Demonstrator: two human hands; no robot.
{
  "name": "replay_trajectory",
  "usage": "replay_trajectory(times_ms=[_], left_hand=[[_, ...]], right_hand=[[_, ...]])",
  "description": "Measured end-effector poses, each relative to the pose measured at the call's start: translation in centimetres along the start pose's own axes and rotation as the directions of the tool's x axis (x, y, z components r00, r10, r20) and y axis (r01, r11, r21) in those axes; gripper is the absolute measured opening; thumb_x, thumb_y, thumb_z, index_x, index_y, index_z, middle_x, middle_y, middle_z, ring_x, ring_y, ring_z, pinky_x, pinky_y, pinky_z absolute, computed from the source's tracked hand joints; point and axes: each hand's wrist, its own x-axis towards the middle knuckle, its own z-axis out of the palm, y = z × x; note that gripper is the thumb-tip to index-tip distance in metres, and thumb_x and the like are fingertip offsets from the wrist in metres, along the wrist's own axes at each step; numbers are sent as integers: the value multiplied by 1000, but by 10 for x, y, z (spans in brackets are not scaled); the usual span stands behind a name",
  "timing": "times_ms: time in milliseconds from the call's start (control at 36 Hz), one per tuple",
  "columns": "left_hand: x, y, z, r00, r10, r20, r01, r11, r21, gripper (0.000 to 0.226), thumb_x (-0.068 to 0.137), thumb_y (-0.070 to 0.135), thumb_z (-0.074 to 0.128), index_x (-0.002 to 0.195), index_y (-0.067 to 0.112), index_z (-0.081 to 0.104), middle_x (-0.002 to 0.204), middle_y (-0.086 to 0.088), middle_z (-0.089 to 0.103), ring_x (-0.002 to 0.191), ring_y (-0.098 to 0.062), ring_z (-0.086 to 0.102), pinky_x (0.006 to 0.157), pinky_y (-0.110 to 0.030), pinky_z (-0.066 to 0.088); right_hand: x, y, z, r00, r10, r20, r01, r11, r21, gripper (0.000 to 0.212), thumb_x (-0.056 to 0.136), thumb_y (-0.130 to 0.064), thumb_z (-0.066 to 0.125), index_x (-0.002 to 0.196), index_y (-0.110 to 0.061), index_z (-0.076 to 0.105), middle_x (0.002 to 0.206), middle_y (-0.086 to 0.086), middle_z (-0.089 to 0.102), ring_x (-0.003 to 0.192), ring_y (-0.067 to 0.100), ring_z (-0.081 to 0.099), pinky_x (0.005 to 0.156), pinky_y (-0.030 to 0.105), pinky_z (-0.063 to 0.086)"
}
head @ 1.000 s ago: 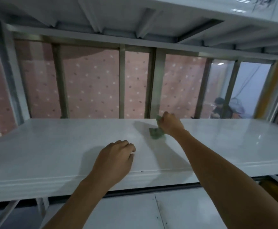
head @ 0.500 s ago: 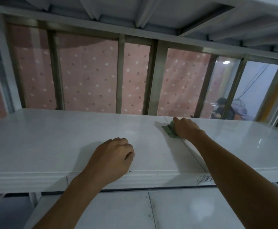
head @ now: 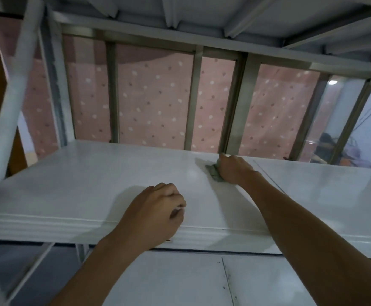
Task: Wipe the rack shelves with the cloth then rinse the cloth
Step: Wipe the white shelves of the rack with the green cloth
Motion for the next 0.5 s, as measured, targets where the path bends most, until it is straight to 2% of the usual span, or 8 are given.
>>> replay_trajectory(times_ms=[167, 389, 500], left_hand=[[-24, -46, -33, 999, -46, -23, 47, 997, 54, 22, 87, 30, 57, 94, 25, 77, 96, 16, 65, 87, -8, 61, 79, -28, 51], [-61, -114, -78, 994, -88, -59, 95, 988, 126, 27, 87, 32, 52, 94, 23, 77, 95, 12, 67, 86, -12, 63, 76, -33, 54], [-79, -138, -99, 988, -129, -84, 141, 977, 159, 22, 85, 27, 57, 92, 24, 77, 95, 11, 68, 84, -13, 63, 76, -32, 55]], right_hand=[[20, -101, -7, 999, -45, -3, 45, 988, 146, 37, 100, -30, 39, 126, -5, 45, 115, 22, 63, 102, 40, 61, 80, 43, 49], [41, -240, -21, 992, -126, -8, 126, 977, 170, 37, 98, -22, 42, 130, -4, 43, 124, 20, 58, 111, 39, 57, 83, 42, 46], [46, -291, -27, 992, -125, -9, 124, 973, 197, 35, 98, -16, 40, 130, -3, 44, 127, 20, 56, 115, 38, 56, 88, 44, 47]])
